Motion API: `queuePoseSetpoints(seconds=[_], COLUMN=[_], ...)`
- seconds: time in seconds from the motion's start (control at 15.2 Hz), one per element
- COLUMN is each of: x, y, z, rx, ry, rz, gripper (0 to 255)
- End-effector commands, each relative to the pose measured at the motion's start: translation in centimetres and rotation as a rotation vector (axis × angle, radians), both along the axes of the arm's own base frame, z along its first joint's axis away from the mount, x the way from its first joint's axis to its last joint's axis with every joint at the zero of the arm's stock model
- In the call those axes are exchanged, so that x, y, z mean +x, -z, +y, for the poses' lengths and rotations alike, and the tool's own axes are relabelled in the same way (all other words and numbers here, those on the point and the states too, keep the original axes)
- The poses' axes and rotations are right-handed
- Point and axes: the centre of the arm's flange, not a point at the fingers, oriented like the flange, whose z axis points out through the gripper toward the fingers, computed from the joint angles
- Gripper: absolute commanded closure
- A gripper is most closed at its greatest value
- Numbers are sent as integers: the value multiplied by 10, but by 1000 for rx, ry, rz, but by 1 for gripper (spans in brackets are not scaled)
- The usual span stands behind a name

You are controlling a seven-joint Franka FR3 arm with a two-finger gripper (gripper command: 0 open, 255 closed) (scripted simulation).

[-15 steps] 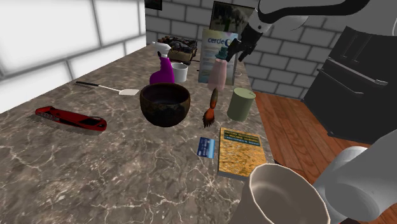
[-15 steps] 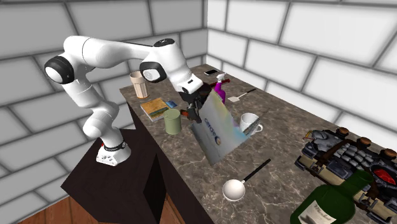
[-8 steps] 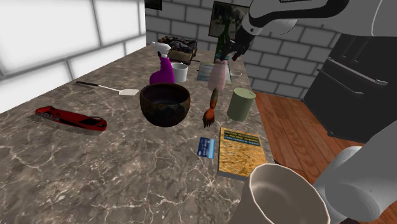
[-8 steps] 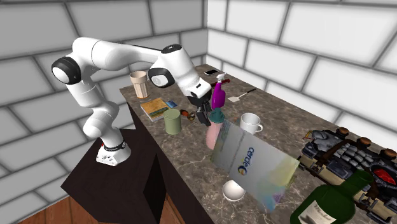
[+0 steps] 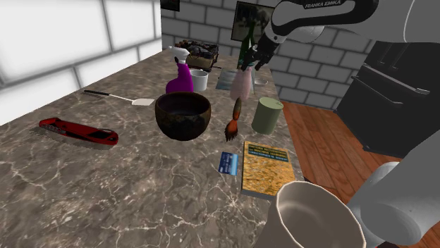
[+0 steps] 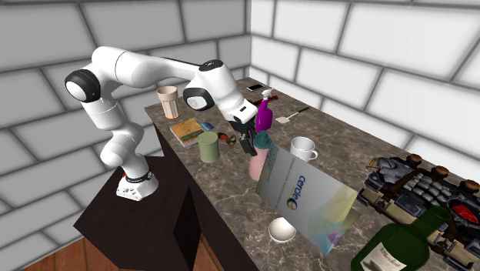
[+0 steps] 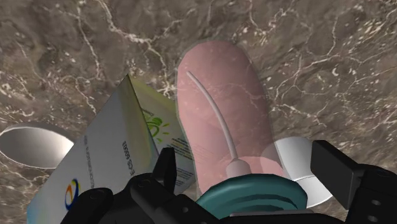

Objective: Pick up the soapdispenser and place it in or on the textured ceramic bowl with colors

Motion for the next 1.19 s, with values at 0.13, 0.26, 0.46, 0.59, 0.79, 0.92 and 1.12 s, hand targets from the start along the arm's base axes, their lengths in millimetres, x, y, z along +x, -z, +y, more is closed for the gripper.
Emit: queuePoseSetpoints(seconds=[0.13, 0.26, 0.46, 0.59, 0.79, 0.92, 1.12], x=[0, 0, 0, 0, 0, 0, 0], y=[0, 0, 0, 0, -5, -16, -32], z=[0, 0, 0, 0, 0, 0, 0], rx=[0, 0, 0, 0, 0, 0, 0], ry=[0, 0, 0, 0, 0, 0, 0], rz=[0, 0, 0, 0, 0, 0, 0], gripper=[255, 255, 255, 255, 255, 255, 255])
